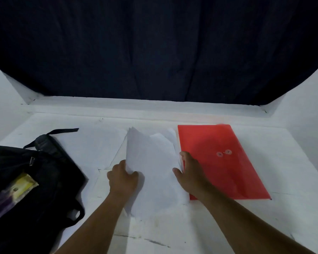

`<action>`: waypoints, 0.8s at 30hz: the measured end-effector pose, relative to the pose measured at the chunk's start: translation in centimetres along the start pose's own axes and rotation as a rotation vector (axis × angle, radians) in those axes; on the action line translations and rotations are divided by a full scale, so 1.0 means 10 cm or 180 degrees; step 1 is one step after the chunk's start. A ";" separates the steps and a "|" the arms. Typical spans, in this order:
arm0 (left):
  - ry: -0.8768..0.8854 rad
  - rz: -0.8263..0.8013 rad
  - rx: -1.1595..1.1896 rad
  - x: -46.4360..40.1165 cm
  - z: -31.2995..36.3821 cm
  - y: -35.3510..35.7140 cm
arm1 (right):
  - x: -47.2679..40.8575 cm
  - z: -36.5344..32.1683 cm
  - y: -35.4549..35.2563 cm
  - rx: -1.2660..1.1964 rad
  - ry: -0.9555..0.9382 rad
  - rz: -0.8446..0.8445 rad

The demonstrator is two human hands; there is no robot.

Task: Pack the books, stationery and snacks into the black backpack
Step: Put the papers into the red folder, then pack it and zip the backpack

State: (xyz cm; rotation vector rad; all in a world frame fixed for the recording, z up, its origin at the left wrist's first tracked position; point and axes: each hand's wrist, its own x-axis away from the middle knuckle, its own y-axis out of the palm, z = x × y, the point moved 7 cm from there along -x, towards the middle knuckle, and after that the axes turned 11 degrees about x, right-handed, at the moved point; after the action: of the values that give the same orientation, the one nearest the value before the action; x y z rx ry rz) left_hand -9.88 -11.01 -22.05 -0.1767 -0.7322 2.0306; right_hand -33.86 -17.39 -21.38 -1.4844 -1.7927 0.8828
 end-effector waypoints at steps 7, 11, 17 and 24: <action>-0.0089 -0.0171 -0.0546 -0.17 -0.02 0.09 | -0.38 -0.07 0.20 0.0653 0.0293 -0.0131; 0.0108 -0.0072 -0.0017 -0.26 0.04 0.00 | -0.47 -0.07 0.26 0.0721 0.0286 -0.0101; -0.0244 0.0004 0.1015 -0.31 -0.08 -0.17 | -0.47 -0.05 0.31 0.0493 0.0221 -0.0089; 0.0062 -0.0479 0.1463 -0.20 -0.05 -0.35 | -0.31 -0.21 0.29 0.0069 0.0262 -0.0098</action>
State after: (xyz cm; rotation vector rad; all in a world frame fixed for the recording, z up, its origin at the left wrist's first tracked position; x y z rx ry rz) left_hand -6.05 -11.07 -20.85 0.1212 -0.2436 1.9915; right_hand -30.03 -19.84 -22.71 -1.4546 -1.7364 0.8117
